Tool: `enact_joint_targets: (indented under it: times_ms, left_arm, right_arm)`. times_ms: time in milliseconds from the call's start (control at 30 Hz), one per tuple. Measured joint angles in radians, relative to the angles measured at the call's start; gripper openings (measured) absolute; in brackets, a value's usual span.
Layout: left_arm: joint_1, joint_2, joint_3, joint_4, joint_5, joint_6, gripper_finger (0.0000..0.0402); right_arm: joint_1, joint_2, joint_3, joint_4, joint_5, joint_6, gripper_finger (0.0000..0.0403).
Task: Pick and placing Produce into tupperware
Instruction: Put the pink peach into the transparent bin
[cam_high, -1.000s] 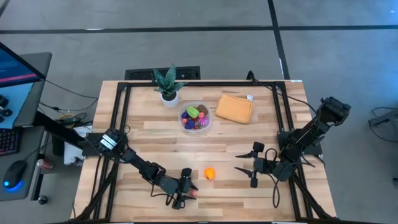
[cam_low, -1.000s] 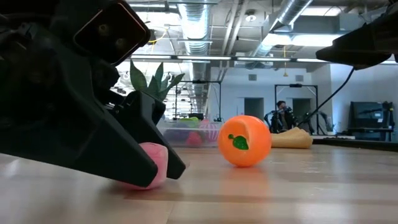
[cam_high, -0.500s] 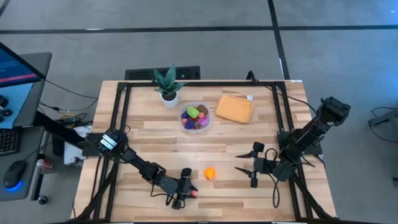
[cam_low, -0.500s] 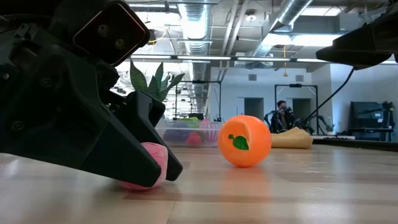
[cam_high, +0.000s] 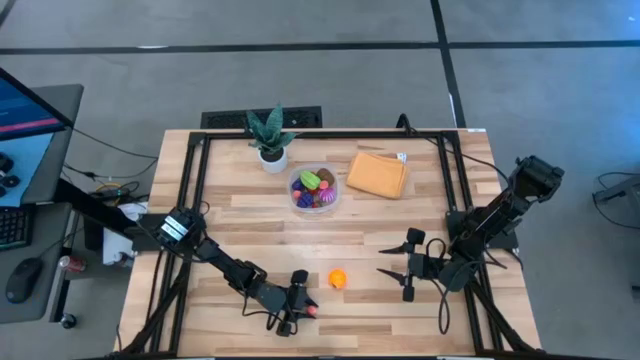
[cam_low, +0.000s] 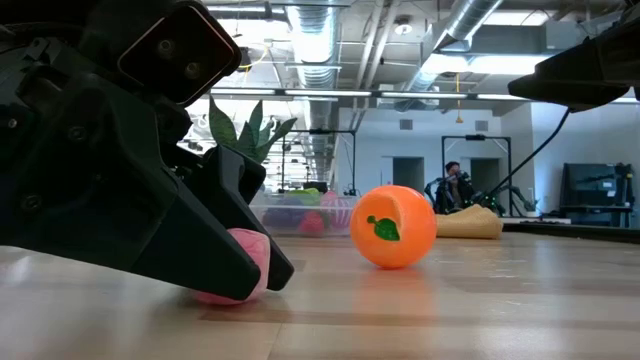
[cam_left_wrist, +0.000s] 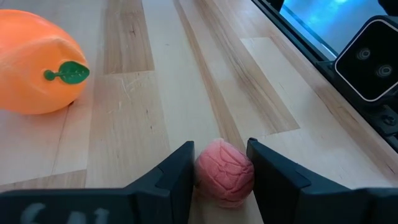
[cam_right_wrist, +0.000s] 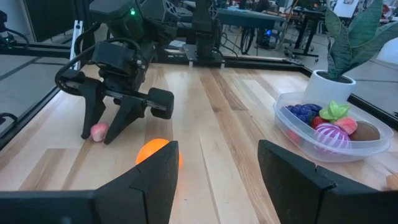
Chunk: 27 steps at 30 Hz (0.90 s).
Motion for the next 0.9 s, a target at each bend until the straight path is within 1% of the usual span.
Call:
enact_joint_targets:
  times_ms: [333,667,900]
  left_arm:
    - [0.0,0.0,0.0,0.0,-0.008,0.0,0.0129]
    - [0.0,0.0,0.0,0.0,-0.008,0.015,0.0095]
    - [0.001,-0.008,0.0,-0.002,-0.032,0.035,0.0097]
  right_arm:
    - [0.0,0.0,0.0,0.0,0.0,0.0,0.0244]
    - [0.0,0.0,0.0,0.0,0.0,0.0,0.0244]
    - [0.0,0.0,0.0,0.0,-0.001,0.0,0.0244]
